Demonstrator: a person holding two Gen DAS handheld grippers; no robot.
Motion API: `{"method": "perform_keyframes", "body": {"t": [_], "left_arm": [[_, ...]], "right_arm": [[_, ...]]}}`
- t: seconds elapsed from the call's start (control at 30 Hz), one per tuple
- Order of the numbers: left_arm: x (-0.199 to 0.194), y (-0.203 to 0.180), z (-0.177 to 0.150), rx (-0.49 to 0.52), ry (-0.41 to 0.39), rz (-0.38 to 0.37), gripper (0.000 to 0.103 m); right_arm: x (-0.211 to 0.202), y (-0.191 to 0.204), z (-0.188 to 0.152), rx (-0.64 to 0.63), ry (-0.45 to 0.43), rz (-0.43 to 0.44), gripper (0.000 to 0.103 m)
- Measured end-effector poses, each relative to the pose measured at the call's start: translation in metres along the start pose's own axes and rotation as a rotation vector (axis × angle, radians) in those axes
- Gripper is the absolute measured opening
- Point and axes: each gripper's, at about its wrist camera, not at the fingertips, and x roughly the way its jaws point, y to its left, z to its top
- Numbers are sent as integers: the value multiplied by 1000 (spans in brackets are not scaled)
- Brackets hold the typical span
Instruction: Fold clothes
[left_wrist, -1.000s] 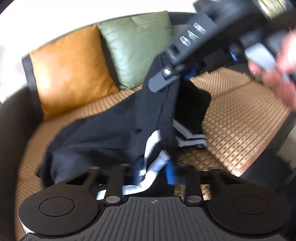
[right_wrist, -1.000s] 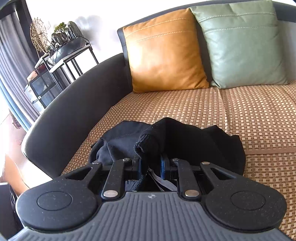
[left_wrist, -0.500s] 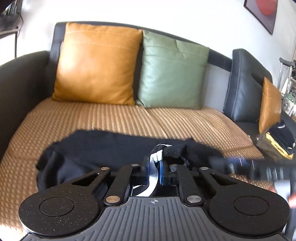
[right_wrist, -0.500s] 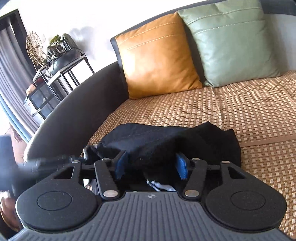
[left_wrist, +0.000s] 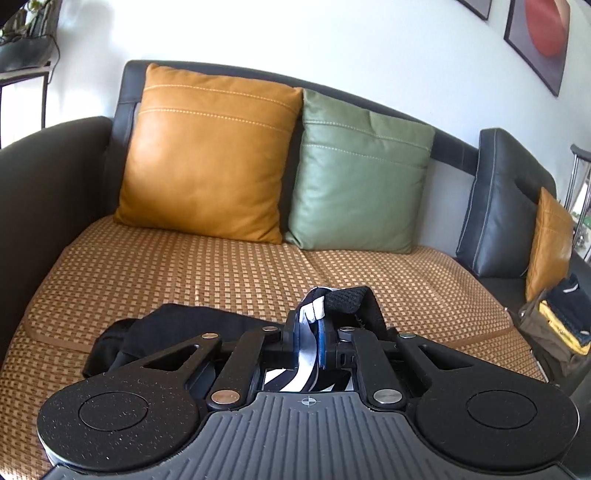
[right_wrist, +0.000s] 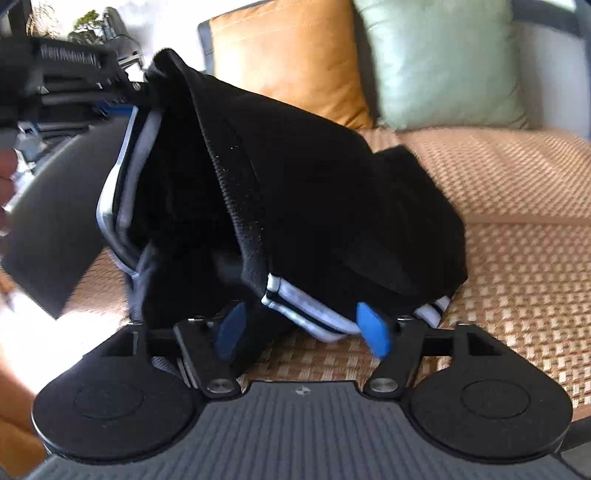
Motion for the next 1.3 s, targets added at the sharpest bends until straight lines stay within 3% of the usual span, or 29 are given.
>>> {"method": "perform_keyframes", "body": {"t": [0.07,0.33,0.37,0.4,0.43,0.47,0.5,0.67,0.8,0.87,1.0,1.2,1.3], "left_arm": [[-1,0,3,11,-5,2,5],[5,7,1,27,-1,1,5],[5,9,0,25,1,2,5],[4,11,0,27,2,3,5],[3,12,-1,29,2,4,5],[1,13,-1,29,3,5,5],[0,15,-2,28,4,6,5],[-6,12,-8,52,13,13,5],[-5,9,-18,69,30,16,6],[-4,8,-25,75,39,19,10],[-1,3,-43,114,48,41,46],[-3,-9,-71,234,60,79,72],[-9,-16,-86,317,69,60,76]], "right_arm": [[8,7,-3,-23,-17,-48,80],[35,11,-2,-46,-25,-96,80],[38,10,-1,-47,-26,-93,71],[39,5,0,-35,-29,-72,56],[38,-1,2,-20,-30,-50,50],[35,-6,4,-13,-30,-44,35],[33,-11,6,-5,-30,-39,29],[8,-36,24,6,-76,-31,22],[-21,-51,54,-6,-186,-55,20],[-35,-58,72,-13,-238,-75,20],[-46,-79,101,-12,-298,-96,18],[-39,-85,111,-33,-307,-96,18],[-38,-84,114,-25,-307,-88,18]]}}
